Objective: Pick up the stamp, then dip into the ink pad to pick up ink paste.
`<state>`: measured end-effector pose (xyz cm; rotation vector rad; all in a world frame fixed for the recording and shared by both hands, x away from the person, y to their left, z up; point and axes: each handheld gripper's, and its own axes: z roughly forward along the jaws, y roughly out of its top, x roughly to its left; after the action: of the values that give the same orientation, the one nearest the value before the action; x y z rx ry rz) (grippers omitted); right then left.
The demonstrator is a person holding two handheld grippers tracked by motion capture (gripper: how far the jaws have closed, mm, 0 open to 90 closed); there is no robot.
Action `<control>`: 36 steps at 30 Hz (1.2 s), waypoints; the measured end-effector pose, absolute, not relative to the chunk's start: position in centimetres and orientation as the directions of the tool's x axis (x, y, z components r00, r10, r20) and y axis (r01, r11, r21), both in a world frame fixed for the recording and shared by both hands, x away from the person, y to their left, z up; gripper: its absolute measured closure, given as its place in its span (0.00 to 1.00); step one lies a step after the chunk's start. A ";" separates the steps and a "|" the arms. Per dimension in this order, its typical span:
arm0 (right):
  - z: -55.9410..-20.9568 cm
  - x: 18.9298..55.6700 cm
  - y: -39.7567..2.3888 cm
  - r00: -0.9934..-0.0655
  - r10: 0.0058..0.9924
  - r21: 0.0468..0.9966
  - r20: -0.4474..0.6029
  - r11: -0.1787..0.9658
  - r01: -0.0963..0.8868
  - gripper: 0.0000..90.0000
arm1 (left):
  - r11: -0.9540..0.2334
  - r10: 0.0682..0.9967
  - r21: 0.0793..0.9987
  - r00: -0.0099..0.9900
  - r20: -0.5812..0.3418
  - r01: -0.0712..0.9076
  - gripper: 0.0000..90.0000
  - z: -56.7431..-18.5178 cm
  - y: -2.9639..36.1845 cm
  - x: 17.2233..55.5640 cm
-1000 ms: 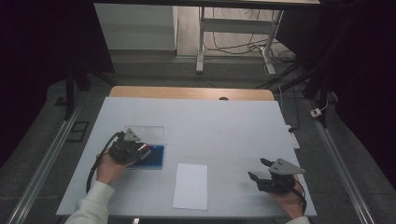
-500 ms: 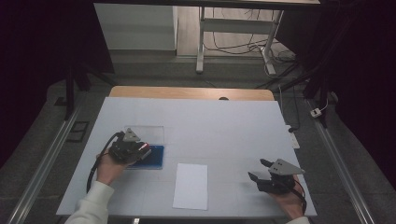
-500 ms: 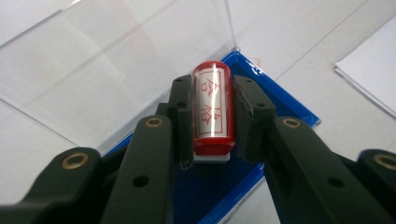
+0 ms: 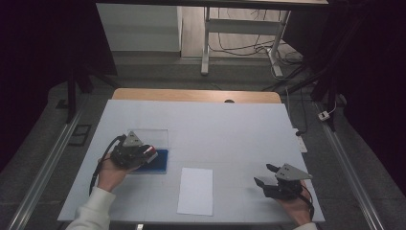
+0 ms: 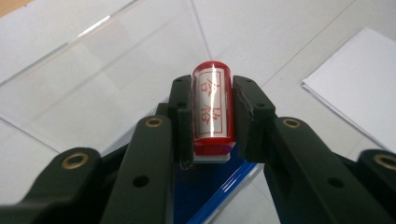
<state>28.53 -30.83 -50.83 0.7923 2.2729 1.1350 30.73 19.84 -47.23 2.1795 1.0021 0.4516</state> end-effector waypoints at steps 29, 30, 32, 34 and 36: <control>-51.0 28.6 -30.8 -0.721 0.675 0.817 -0.159 0.500 0.288 0.33 | -0.518 0.751 0.640 0.660 0.023 0.567 0.79 -46.9 19.1 31.1; -51.0 28.6 -30.8 -0.721 0.675 0.817 -0.159 0.500 0.288 0.33 | -0.520 0.752 0.635 0.658 0.023 0.572 0.79 -47.0 19.2 31.2; -51.0 28.6 -30.7 -0.721 0.676 0.817 -0.156 0.498 0.290 0.33 | -0.518 0.756 0.627 0.654 0.019 0.582 0.79 -47.2 19.3 31.4; -51.1 28.6 -30.8 -0.719 0.676 0.815 -0.158 0.501 0.292 0.33 | -0.518 0.760 0.621 0.650 0.018 0.588 0.79 -47.3 19.4 31.5; -51.1 28.6 -30.8 -0.719 0.677 0.814 -0.158 0.501 0.293 0.33 | -0.524 0.763 0.610 0.646 0.026 0.594 0.79 -47.4 19.4 31.6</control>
<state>28.59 -30.78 -51.07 0.7975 2.2849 1.1128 31.59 19.37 -47.44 2.2985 1.0535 0.3928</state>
